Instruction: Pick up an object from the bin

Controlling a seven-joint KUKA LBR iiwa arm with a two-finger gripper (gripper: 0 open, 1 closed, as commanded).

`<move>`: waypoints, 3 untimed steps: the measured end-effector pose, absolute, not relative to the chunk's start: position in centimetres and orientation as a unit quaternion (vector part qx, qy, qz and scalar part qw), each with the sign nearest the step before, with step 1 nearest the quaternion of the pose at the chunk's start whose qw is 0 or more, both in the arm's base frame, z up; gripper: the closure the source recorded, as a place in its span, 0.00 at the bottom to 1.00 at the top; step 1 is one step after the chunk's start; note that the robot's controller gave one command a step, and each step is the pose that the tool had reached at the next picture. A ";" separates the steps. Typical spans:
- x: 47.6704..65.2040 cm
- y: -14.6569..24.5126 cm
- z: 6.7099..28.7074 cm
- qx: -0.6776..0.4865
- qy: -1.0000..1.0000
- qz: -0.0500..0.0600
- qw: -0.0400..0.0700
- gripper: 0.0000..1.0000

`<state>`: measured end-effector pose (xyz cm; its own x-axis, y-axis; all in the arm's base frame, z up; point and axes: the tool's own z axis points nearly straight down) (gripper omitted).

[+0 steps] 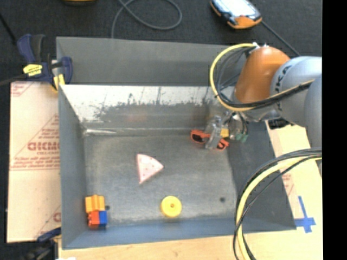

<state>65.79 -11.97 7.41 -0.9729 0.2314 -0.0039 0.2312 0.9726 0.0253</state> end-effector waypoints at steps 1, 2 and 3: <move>65.8 -12.0 7.4 0.116 0.993 0.012 0.003 1.00; 66.0 -12.0 9.8 0.114 0.993 0.001 0.004 1.00; 65.9 -12.0 9.3 0.114 0.994 0.000 0.001 1.00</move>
Offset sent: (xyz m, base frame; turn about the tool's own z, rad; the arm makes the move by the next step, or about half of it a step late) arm 0.0001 -0.0001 0.0212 -0.0001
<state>65.86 -12.04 9.26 -0.9741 0.2260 -0.0026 0.2260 0.9741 0.0005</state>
